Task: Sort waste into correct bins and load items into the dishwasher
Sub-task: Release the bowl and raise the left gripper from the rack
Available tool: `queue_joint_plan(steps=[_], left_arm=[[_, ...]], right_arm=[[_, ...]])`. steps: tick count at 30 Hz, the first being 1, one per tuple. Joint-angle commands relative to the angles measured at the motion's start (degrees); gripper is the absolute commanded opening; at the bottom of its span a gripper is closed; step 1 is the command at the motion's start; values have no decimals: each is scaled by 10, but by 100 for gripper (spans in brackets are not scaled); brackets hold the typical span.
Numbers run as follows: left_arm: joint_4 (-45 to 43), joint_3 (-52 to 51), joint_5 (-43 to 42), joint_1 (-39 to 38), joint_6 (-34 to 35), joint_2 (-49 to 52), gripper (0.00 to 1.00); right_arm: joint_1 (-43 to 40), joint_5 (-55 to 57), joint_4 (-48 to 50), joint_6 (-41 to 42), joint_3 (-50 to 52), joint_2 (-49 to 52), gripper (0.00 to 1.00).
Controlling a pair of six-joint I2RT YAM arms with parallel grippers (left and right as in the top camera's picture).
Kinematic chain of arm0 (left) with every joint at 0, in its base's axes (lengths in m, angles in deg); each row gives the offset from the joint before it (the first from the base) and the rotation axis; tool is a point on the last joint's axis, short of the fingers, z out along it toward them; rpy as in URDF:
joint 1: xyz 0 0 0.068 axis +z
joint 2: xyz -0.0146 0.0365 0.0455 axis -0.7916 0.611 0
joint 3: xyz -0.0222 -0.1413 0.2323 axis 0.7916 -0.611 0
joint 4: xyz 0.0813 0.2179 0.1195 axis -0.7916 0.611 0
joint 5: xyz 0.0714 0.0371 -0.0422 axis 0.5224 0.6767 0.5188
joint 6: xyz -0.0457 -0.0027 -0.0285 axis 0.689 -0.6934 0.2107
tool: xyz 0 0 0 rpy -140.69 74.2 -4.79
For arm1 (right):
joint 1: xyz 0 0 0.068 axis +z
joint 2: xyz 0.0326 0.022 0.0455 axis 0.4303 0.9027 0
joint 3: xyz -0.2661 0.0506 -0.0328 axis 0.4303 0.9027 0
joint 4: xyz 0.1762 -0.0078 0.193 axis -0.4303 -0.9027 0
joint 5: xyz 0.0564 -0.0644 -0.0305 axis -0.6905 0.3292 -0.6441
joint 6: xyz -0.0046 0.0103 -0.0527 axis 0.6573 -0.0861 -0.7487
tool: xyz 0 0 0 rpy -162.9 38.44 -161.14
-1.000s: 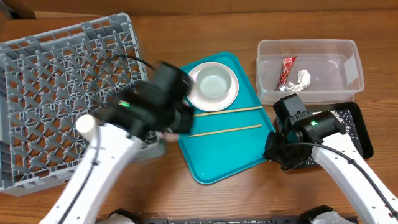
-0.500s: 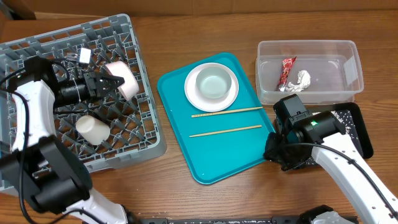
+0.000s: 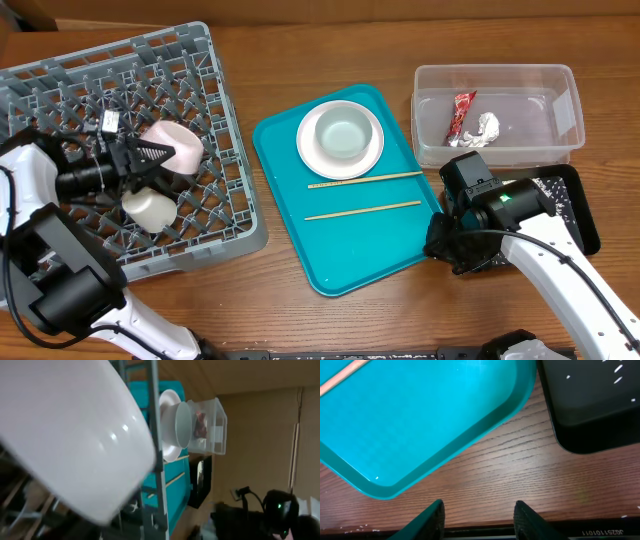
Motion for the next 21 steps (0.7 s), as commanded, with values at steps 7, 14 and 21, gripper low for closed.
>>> queue_joint_plan(steps=[7, 14, 21], left_arm=[[60, 88, 47, -21, -19, -85, 100], [-32, 88, 312, -243, 206, -176, 100], [-52, 86, 489, -481, 340, -92, 24]], right_arm=[[-2, 0, 1, -2, -19, -11, 46], [-2, 0, 4, -2, -26, -11, 47], [-2, 0, 5, -2, -26, -11, 47]])
